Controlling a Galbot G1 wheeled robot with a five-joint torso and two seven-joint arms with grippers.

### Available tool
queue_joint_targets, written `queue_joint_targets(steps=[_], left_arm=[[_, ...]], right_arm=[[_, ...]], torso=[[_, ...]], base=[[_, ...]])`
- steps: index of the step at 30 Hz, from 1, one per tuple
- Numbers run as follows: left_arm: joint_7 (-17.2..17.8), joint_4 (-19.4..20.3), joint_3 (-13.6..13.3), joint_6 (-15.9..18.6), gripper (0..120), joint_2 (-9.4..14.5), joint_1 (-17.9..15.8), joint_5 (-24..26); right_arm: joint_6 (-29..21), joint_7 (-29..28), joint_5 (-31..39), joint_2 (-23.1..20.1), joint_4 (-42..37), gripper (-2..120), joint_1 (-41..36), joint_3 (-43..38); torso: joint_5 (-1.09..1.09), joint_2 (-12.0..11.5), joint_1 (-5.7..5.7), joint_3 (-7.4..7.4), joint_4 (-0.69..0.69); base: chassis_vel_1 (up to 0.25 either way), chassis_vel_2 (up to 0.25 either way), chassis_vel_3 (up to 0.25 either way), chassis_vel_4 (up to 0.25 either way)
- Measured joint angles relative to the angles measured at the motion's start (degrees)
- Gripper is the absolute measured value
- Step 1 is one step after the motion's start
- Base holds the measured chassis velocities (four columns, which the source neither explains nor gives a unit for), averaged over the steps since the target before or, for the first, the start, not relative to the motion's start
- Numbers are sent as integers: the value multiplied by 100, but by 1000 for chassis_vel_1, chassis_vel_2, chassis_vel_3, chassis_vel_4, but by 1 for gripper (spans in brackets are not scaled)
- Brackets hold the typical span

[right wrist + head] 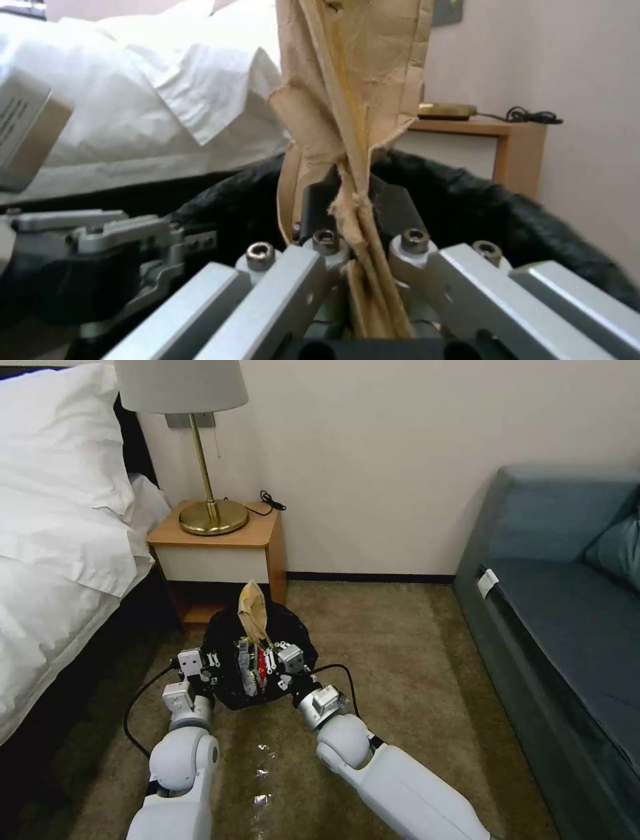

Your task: Pick up the trash bin, then pick up the garbage on the floor and place it into the trash bin.

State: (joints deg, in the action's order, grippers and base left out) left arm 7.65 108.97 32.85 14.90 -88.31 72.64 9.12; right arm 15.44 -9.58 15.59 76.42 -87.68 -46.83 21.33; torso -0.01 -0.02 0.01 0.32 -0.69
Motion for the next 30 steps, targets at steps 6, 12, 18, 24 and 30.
queue_joint_targets(steps=[6, 12, 18, 24, 30], left_arm=[[20, 0, -8, 15, 5, 3, 9, 50], [25, -6, -7, 22, 5, -8, -21, 51], [27, -18, -14, 29, 5, -14, -52, 49], [32, -29, -25, 36, 5, -22, -83, 46], [34, -46, -39, 40, 5, -28, -106, 42]], right_arm=[[0, 11, -83, -7, 11, 25, -57, -2], [-1, 24, -89, 9, -35, 47, -52, -24], [-6, 26, -72, -8, -62, 67, -50, -59], [-12, 28, -58, -16, -72, 86, -50, -86], [-23, 28, -33, 2, -91, 97, 2, -114]], torso=[[0, 0, 0, 0, 0], [0, 0, 0, 0, 0], [0, 0, 0, 0, 0], [0, 0, 0, 0, 0], [0, 0, 0, 0, 0]], base=[[0, 0, 0, 0], [0, 0, 0, 0], [0, 0, 0, 0], [0, 0, 0, 0], [0, 0, 0, 0]])
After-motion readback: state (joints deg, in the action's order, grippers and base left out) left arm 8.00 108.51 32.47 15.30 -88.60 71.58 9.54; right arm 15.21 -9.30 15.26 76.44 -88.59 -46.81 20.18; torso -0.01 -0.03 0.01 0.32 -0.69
